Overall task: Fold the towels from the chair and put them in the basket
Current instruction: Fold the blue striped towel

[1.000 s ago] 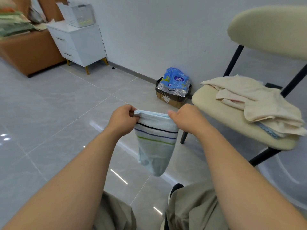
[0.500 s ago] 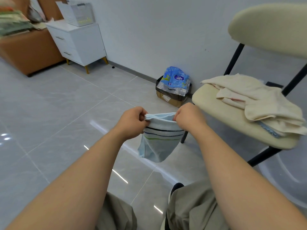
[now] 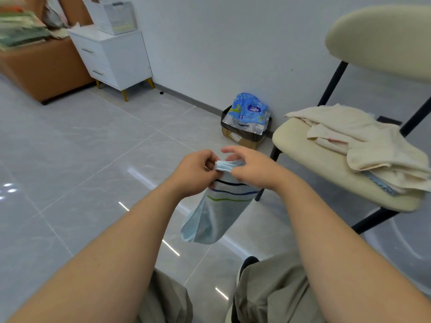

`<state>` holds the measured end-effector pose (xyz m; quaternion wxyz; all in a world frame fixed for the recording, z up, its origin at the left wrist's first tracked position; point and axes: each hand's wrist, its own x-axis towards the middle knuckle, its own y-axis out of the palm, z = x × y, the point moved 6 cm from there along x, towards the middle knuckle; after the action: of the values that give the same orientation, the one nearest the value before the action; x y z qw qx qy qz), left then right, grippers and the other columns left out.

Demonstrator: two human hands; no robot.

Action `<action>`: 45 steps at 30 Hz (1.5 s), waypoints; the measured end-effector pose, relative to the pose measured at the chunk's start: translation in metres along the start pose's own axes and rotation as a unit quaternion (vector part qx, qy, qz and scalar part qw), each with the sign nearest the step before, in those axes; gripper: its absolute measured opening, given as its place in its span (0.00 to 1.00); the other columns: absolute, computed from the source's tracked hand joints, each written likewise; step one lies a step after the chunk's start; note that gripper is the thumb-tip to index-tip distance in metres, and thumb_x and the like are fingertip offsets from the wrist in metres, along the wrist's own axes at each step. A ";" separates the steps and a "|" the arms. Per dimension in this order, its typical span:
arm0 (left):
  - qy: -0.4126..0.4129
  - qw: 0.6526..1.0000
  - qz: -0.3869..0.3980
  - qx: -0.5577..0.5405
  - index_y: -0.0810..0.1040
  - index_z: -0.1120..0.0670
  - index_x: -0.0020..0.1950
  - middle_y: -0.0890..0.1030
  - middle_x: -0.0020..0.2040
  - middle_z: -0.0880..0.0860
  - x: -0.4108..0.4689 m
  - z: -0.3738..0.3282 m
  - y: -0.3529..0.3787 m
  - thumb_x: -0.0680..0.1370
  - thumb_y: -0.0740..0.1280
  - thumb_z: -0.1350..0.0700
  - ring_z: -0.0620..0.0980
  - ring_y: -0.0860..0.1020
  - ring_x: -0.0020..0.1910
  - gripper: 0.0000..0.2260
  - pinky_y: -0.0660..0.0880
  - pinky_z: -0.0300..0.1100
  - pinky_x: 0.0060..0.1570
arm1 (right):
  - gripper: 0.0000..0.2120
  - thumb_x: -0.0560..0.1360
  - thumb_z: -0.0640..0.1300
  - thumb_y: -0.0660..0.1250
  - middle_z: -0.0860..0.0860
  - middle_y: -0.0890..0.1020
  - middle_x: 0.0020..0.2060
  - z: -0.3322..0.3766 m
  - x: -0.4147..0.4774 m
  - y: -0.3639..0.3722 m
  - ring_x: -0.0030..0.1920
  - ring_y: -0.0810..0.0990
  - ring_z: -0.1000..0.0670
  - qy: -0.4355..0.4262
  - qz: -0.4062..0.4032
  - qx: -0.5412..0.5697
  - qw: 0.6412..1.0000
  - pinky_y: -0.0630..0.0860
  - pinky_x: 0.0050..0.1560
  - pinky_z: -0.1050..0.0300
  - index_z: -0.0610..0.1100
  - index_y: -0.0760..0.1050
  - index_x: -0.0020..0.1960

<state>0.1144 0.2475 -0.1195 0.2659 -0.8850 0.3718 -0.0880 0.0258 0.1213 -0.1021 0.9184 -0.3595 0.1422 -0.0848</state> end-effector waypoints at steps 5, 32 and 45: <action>0.005 1.000 -0.008 -0.003 0.78 0.57 0.48 0.82 0.41 0.57 0.001 0.003 -0.002 0.75 0.73 0.61 0.55 0.84 0.33 0.06 0.83 0.47 0.38 | 0.10 0.77 0.51 0.69 0.51 0.82 0.47 0.001 0.008 0.003 0.50 0.79 0.48 -0.059 -0.059 -0.154 0.985 0.76 0.50 0.50 0.50 0.82 0.55; -0.199 0.951 0.109 0.212 0.77 0.58 0.64 0.82 0.55 0.59 0.002 0.162 0.038 0.81 0.62 0.50 0.59 0.81 0.51 0.17 0.79 0.49 0.50 | 0.08 0.81 0.42 0.62 0.51 0.82 0.50 -0.005 0.010 -0.054 0.52 0.78 0.48 -0.195 -0.310 -0.028 0.930 0.75 0.56 0.53 0.46 0.78 0.57; -0.434 0.888 -0.057 -0.140 0.81 0.57 0.57 0.75 0.34 0.54 -0.012 0.168 0.005 0.77 0.58 0.66 0.45 0.70 0.22 0.15 0.64 0.33 0.22 | 0.07 0.80 0.43 0.63 0.52 0.83 0.47 -0.055 0.007 -0.073 0.49 0.79 0.48 -0.062 -0.349 0.008 0.935 0.74 0.51 0.54 0.50 0.79 0.54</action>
<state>0.1619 0.3211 -0.2638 0.2686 -0.8826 0.1770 0.3429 0.0107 0.0310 -0.0922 0.8407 -0.3839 -0.0504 -0.3786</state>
